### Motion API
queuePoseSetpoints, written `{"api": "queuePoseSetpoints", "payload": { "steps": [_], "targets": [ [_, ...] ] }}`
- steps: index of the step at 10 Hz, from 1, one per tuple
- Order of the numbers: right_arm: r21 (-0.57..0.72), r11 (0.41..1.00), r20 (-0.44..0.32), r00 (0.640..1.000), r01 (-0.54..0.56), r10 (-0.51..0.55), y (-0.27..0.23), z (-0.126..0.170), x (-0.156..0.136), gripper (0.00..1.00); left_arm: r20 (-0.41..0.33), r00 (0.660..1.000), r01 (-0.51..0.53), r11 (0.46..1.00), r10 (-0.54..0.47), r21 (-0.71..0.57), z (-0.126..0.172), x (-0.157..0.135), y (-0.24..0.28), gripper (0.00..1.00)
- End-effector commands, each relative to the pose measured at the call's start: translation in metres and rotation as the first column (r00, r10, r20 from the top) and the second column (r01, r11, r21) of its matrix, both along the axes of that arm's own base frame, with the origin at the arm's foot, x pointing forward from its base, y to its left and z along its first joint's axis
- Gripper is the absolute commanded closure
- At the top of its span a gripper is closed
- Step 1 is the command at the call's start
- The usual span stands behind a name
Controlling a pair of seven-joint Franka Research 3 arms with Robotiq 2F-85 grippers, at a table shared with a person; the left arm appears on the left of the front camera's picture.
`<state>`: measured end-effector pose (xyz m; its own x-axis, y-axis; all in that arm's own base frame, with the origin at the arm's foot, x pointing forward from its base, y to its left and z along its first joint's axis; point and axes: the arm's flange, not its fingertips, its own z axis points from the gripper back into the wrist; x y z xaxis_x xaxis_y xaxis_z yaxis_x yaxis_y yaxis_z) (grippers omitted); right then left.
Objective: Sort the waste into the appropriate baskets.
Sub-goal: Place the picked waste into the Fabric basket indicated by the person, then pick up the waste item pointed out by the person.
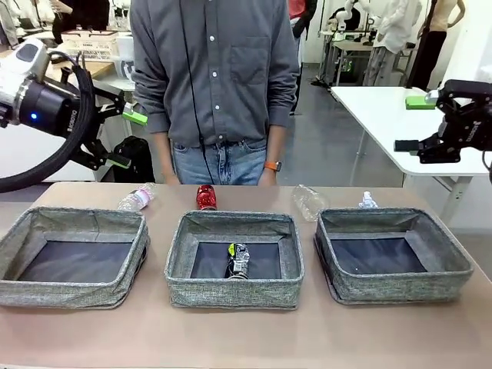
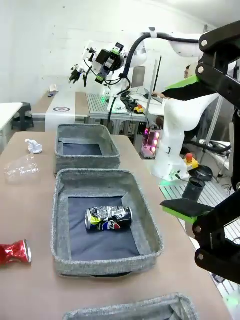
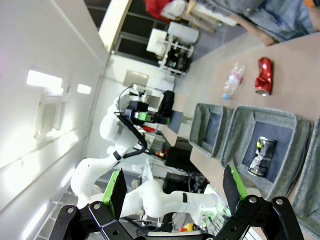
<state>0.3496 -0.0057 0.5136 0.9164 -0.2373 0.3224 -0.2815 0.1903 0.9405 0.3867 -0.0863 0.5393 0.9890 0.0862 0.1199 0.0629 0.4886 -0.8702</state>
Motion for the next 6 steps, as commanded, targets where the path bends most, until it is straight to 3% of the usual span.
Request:
{"api": "queuePoseSetpoints", "payload": {
  "steps": [1, 6],
  "targets": [
    [0.024, 1.000, -0.004, 1.000, 0.005, -0.005, 0.0024, 0.0047, 0.0021, 0.00, 0.010, 1.000, 0.019, 0.999, -0.019, 0.028, 0.0056, 0.0045, 0.0009, 0.00],
    [0.024, 1.000, -0.004, 1.000, 0.005, -0.005, 0.0024, 0.0047, 0.0021, 0.00, 0.010, 1.000, 0.019, 0.999, -0.019, 0.028, 0.0056, 0.0045, 0.0009, 0.00]
  ]
}}
